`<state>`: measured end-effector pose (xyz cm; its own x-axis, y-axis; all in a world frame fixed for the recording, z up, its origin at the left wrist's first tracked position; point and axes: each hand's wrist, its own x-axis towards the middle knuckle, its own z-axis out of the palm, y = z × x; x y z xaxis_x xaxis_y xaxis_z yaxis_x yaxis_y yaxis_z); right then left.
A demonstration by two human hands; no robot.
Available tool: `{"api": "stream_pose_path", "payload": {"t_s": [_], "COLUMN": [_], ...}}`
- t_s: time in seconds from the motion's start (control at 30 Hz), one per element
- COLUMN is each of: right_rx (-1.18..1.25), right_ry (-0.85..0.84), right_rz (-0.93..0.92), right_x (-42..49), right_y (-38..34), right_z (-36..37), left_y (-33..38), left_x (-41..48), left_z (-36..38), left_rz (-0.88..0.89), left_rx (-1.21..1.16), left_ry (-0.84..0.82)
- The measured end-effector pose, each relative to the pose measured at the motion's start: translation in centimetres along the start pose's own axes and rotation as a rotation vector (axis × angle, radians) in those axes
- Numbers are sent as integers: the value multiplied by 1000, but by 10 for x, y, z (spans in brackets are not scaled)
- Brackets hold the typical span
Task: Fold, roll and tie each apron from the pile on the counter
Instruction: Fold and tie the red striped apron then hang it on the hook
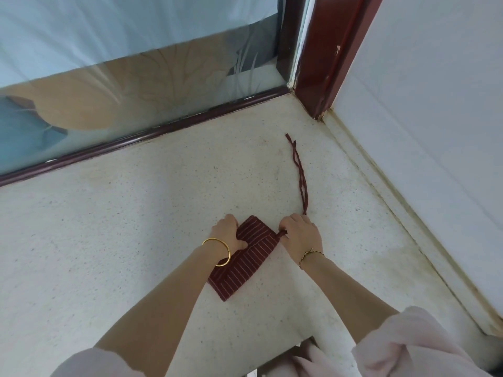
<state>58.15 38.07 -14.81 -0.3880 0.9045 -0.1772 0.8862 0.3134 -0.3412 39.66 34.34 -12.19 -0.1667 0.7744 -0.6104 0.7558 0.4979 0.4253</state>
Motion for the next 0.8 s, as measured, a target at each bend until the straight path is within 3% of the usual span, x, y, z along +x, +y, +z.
{"api": "stream_pose_path", "payload": {"t_s": [0.17,0.33,0.43,0.67,0.8], "right_rx": [-153,-113,-60,280,421], "right_ry": [151,219,142,-36,-132], "right_rz": [-57,-86,-129,57,-10], "right_x": [0,11,12,11,2], "right_y": [3,-15,-29,-38,-51], "right_z": [-21,-52,-63,-66,-62], "left_y": [-4,1,6,3,9], "left_x": [-13,-27,-35,-56,-65], "left_z": [-14,-36,-41,-44,-47], "left_rz": [-65,-111,-130,-202,-201], "left_rx": [-287,-663,-786,-1032,-1188], "left_ry": [-117,57,165,374,368]}}
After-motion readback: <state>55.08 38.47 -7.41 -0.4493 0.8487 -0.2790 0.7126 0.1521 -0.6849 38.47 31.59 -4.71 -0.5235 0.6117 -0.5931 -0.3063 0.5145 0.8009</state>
